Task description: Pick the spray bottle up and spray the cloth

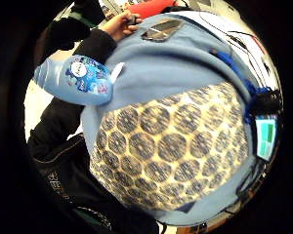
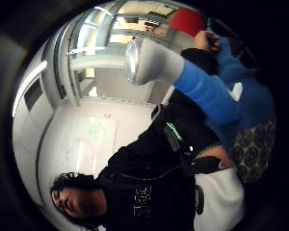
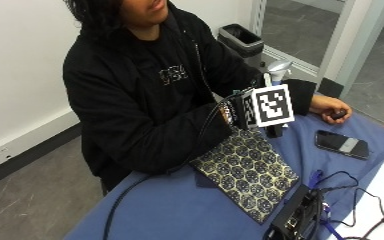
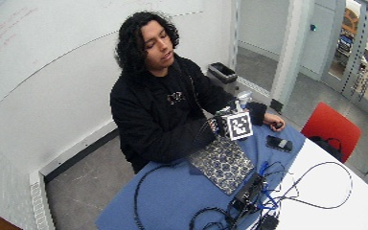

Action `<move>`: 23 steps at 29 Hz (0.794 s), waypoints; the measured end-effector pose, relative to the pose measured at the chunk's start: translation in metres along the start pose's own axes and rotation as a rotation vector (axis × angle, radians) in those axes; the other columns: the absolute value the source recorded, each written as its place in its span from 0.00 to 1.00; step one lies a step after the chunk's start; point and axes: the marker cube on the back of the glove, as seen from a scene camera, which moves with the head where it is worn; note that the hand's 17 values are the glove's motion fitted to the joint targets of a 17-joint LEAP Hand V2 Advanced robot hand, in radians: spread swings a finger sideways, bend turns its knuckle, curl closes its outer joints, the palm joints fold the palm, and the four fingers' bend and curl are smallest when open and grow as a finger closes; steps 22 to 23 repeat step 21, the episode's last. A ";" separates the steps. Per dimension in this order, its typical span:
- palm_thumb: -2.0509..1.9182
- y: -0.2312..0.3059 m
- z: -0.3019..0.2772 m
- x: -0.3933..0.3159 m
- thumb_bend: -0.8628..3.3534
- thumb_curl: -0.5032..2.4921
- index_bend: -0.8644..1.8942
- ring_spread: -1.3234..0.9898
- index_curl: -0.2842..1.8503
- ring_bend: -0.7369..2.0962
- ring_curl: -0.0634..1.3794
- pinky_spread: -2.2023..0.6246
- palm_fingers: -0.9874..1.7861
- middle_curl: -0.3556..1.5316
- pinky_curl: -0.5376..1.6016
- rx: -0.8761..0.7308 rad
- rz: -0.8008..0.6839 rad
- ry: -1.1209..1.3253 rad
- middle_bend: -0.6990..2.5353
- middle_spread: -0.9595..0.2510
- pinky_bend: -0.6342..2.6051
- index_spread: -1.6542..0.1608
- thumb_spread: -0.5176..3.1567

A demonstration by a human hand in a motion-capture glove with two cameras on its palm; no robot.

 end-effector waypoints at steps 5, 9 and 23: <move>0.69 0.028 -0.031 0.000 0.20 0.30 0.37 0.56 0.29 0.48 0.32 0.84 0.55 0.42 0.41 -0.074 0.088 0.294 0.35 0.81 0.30 0.75 0.42; 0.68 0.044 -0.040 -0.010 0.20 0.29 0.37 0.57 0.29 0.46 0.31 0.85 0.54 0.41 0.41 -0.119 0.128 0.466 0.33 0.81 0.30 0.74 0.43; 0.68 -0.021 -0.086 -0.014 0.20 0.28 0.37 0.59 0.29 0.42 0.29 0.86 0.53 0.38 0.41 0.050 0.275 0.516 0.29 0.82 0.29 0.72 0.45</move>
